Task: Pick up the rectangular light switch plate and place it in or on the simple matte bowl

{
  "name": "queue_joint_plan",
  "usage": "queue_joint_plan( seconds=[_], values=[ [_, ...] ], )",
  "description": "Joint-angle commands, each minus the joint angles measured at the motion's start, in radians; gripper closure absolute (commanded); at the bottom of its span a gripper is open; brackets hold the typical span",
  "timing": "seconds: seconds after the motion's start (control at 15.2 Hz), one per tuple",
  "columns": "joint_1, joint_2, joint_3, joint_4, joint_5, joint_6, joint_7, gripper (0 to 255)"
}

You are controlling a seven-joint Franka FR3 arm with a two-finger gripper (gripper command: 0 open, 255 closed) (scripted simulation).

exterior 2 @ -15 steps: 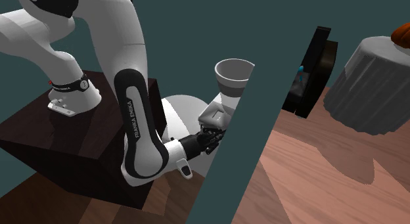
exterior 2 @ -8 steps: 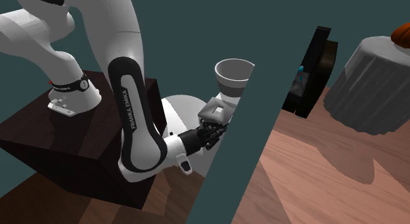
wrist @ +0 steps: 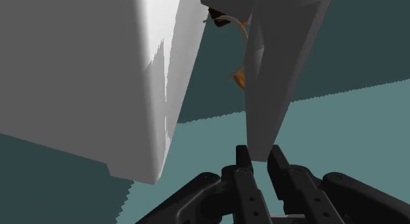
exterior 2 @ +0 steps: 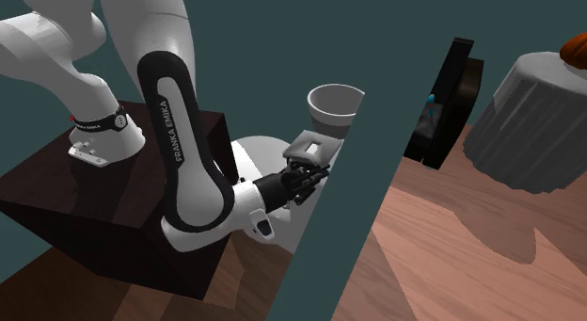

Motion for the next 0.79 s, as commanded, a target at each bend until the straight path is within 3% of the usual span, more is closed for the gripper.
queue_joint_plan(
  seconds=[0.0,0.73],
  values=[
    [0.007,-0.03,-0.007,-0.014,-0.007,0.01,0.011,255],
    [0.043,-0.177,-0.046,-0.077,-0.05,0.063,0.071,255]
  ],
)
